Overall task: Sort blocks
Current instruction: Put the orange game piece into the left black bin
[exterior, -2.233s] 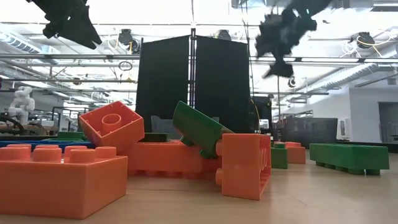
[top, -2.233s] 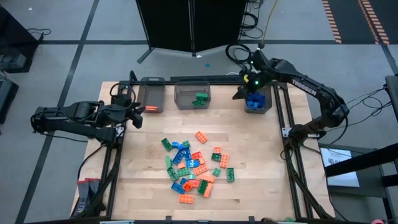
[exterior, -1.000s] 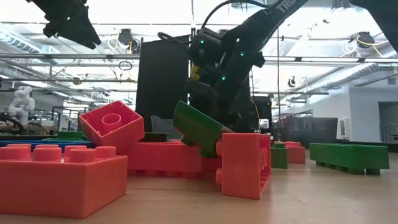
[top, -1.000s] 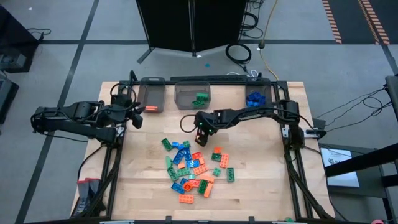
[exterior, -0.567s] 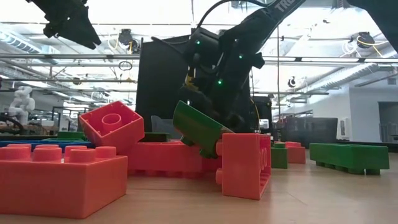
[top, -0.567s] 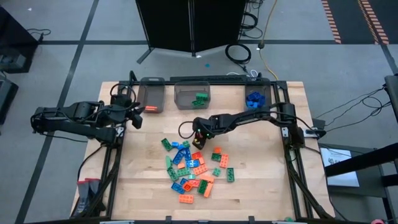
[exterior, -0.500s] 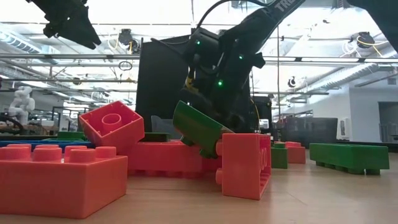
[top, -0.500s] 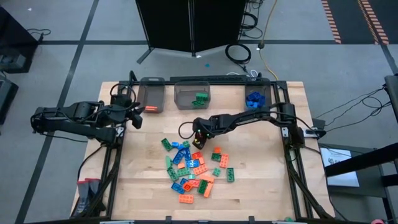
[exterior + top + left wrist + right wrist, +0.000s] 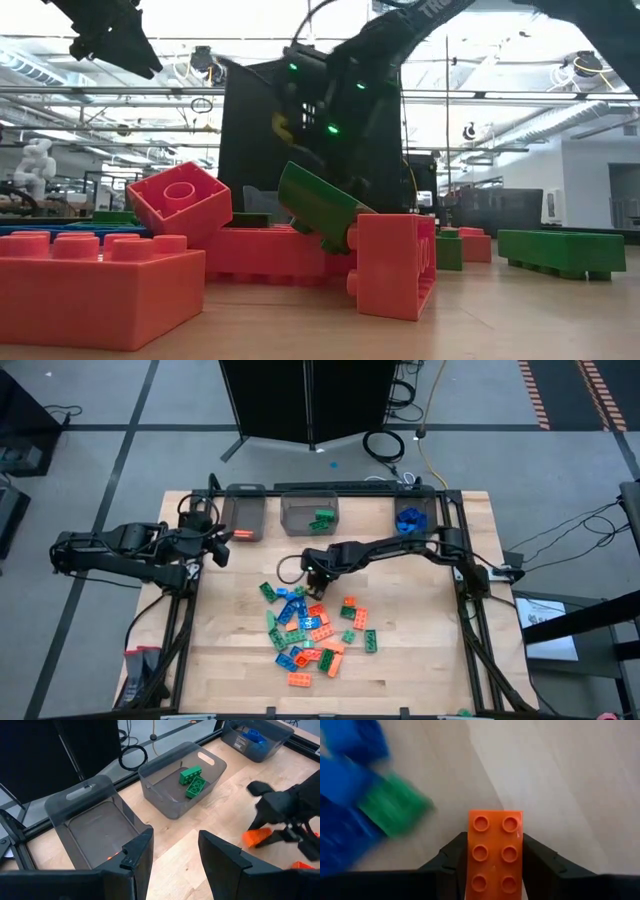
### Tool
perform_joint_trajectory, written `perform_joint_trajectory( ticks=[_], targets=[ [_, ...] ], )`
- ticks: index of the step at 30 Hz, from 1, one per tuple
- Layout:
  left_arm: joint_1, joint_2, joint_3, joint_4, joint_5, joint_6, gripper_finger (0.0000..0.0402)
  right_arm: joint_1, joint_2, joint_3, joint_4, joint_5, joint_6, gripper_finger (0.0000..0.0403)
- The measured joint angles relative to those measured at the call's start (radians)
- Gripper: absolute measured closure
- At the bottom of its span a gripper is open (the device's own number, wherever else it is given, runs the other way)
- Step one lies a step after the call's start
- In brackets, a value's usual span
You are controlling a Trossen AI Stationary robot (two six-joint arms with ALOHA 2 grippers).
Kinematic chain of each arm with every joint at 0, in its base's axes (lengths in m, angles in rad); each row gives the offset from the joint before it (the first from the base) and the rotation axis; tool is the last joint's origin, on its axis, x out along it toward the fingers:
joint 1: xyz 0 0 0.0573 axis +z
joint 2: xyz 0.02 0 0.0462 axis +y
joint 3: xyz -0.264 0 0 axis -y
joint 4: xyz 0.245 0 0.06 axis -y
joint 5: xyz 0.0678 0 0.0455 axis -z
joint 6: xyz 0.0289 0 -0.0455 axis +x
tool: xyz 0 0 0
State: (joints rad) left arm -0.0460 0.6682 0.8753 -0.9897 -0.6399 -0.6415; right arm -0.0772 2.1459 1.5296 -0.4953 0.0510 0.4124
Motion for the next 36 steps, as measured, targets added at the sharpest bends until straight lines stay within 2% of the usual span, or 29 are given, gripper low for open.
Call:
perform_joint_trajectory(
  ticks=[5,8,16,22,26,30,33,36],
  targets=[
    [0.0,0.0,0.0,0.0,0.0,0.001,0.0241,-0.04,-0.015,0.175,0.039,0.011,-0.085,0.0281],
    [0.0,0.0,0.0,0.0,0.0,0.001,0.0241,-0.08,-0.013,0.225,0.108,0.015,-0.115,0.0281],
    [0.0,0.0,0.0,0.0,-0.011,0.003,0.0241,-0.197,-0.013,0.244,0.318,0.026,-0.067,0.0281],
    [0.0,0.0,0.0,0.0,-0.016,0.003,0.0241,-0.224,-0.009,0.244,0.477,0.012,-0.032,0.0281],
    [0.0,0.0,0.0,0.0,-0.017,0.003,0.0241,-0.226,0.042,0.269,0.57,-0.024,0.017,0.0281],
    [0.0,0.0,0.0,0.0,-0.016,0.001,0.0241,-0.223,0.159,0.425,0.512,-0.055,0.018,0.0281],
    [0.0,0.0,0.0,0.0,-0.016,0.0,0.0241,-0.221,0.26,0.605,0.44,-0.106,0.005,0.0281],
    [0.0,0.0,0.0,0.0,-0.016,0.0,0.0241,-0.219,0.362,0.79,0.355,-0.109,-0.01,0.0281]
  ],
)
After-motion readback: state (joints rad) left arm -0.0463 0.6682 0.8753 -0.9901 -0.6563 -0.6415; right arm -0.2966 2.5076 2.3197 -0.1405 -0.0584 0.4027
